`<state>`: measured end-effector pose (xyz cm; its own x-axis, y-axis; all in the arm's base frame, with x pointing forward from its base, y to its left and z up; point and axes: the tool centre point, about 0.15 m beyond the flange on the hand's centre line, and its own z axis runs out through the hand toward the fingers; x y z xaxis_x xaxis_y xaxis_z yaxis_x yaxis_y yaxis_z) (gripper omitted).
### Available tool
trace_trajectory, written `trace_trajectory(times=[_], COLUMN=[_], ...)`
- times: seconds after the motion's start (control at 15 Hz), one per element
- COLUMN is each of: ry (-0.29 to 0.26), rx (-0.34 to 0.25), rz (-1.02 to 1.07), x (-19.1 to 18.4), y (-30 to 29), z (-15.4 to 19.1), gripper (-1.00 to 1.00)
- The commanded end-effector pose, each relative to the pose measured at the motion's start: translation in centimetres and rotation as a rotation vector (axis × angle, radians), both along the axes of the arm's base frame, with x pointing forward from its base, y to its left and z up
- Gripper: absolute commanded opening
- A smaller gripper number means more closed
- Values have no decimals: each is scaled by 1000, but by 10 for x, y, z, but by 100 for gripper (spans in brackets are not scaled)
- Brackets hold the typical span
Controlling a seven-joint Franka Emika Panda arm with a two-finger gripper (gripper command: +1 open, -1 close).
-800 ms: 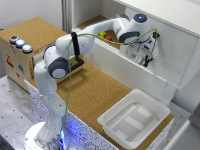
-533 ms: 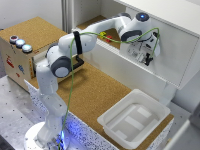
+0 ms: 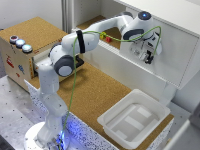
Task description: Slide the door all the way to the left
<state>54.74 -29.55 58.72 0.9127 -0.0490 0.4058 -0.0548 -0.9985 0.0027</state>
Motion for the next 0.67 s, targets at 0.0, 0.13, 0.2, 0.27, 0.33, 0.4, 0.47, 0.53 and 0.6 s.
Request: trace_trajectory(times=[0.0, 0.13, 0.2, 0.27, 0.33, 0.4, 0.47, 0.53, 0.6], ry=[79, 78, 76, 74, 73, 69, 65, 62, 64], rx=[65, 70, 73, 76, 81, 85, 87, 88, 88], rz=[43, 42, 40, 40, 38, 37, 36, 37, 40], x=[35, 38, 40, 42, 44, 45, 44, 44, 43], y=[-18, -22, -24, -26, -29, -31, -34, -35, -37], z=[13, 13, 13, 13, 13, 13, 13, 12, 11], gripper=[100, 100, 100, 100, 100, 100, 100, 100, -100])
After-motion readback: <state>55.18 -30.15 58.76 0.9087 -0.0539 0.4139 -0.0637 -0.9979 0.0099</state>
